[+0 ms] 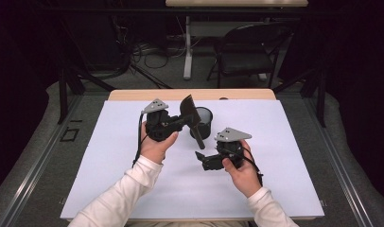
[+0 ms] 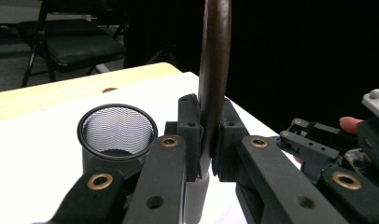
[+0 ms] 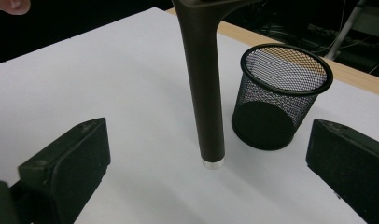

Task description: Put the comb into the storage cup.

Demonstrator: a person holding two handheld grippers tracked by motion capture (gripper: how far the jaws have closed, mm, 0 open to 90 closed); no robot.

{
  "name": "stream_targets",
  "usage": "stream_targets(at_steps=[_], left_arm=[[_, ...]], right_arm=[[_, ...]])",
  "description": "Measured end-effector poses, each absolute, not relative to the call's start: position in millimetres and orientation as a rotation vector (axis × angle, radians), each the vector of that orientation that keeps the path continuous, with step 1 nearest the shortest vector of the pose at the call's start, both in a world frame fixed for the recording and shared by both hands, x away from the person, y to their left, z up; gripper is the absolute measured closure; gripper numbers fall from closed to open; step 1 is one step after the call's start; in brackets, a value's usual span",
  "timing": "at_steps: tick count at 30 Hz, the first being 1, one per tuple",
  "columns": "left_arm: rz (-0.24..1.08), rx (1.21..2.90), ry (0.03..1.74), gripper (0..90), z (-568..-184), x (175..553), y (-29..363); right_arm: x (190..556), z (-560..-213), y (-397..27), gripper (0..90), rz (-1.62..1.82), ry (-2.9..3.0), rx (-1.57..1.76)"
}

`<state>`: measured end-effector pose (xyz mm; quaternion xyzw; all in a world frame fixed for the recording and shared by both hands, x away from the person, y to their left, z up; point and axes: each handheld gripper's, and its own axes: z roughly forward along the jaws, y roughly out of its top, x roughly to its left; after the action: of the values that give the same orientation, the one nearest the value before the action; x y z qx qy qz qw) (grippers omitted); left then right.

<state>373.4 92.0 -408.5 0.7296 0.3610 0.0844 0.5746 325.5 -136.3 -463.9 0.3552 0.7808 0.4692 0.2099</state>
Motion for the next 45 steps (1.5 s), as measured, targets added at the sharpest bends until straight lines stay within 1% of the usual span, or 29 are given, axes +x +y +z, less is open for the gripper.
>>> stream_targets(at_steps=[14, 32, 45], left_arm=[[0.220, 1.711, 0.856, 83.9, -403.5, 379.1, 93.8], [0.278, 1.744, 0.853, 84.0, -375.2, 388.0, 94.1], [0.308, 1.726, 0.877, 84.0, -358.6, 399.8, 94.3]], right_arm=[[324.5, -463.0, -139.4, 0.0, 1.305, 2.164, 0.986], [325.6, -462.1, -144.0, 0.0, 1.308, 2.161, 0.997], [326.3, -462.1, -145.3, 0.0, 1.303, 2.162, 1.003]])
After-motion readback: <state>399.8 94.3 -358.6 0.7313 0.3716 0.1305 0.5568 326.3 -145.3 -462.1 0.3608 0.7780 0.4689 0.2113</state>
